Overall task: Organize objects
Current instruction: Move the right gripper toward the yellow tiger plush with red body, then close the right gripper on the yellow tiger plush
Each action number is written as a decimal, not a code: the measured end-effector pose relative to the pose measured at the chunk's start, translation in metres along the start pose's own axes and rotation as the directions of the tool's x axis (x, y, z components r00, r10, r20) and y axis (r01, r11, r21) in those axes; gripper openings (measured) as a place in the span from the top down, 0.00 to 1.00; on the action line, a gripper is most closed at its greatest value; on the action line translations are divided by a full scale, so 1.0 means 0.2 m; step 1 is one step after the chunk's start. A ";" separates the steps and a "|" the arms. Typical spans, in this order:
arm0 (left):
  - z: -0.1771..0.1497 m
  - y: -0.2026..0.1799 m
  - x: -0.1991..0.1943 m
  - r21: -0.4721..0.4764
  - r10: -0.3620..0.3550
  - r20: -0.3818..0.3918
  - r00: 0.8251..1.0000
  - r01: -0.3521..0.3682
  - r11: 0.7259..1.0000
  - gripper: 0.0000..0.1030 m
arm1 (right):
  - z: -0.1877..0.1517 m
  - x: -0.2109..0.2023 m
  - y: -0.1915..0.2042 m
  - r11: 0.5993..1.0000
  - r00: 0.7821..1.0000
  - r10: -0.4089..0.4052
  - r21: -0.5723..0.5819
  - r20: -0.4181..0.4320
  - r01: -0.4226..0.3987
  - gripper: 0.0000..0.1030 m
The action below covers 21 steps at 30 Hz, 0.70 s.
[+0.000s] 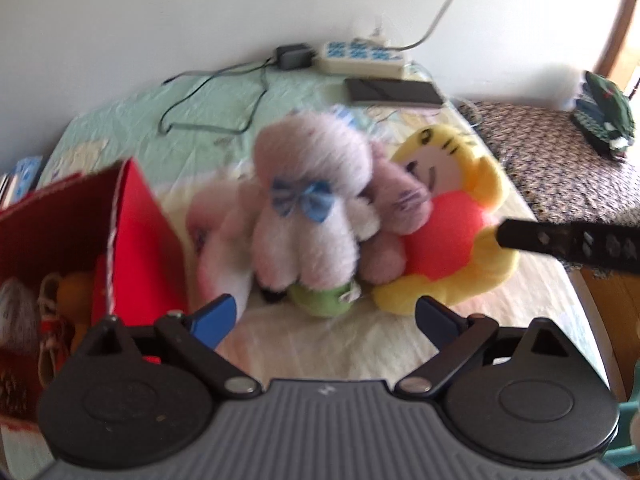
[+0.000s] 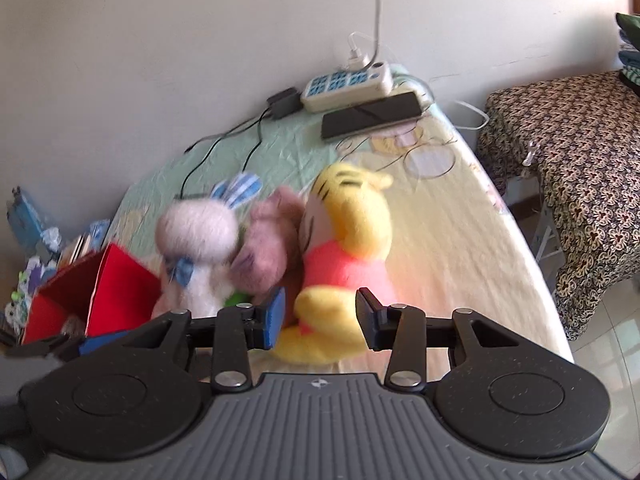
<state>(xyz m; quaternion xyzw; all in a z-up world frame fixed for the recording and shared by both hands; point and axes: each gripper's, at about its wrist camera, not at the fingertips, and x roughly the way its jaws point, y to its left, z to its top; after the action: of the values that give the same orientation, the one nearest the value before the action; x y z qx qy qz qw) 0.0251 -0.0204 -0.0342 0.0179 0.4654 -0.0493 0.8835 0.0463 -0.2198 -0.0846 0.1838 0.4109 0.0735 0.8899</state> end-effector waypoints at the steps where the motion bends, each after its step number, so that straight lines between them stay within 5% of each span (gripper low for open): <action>1: 0.01 -0.02 0.00 0.019 -0.014 0.012 1.000 0.014 1.000 0.07 | 0.02 0.01 -0.02 1.000 1.000 -0.002 0.014 0.005 0.002 0.58; 9: 0.04 -0.16 0.11 0.039 -0.251 -0.014 0.968 0.251 0.967 0.07 | 0.12 0.16 -0.16 0.997 0.999 0.038 0.062 -0.038 -0.036 0.44; 18: 0.07 -0.27 0.30 0.071 -0.297 -0.044 0.954 0.299 0.952 0.04 | 0.17 0.39 -0.25 0.994 0.987 0.085 0.080 -0.133 -0.075 0.39; 21: 0.09 -0.25 0.37 0.056 -0.307 -0.064 0.949 0.311 0.949 0.05 | 0.19 0.45 -0.29 0.982 0.972 0.163 0.129 -0.169 -0.142 0.37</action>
<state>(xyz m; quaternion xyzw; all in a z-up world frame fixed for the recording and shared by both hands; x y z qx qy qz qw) 0.0765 -0.0775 -0.0846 -0.0251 0.4846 -0.2016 0.8508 0.1325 -0.2576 -0.1474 0.2587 0.4775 0.1339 0.8289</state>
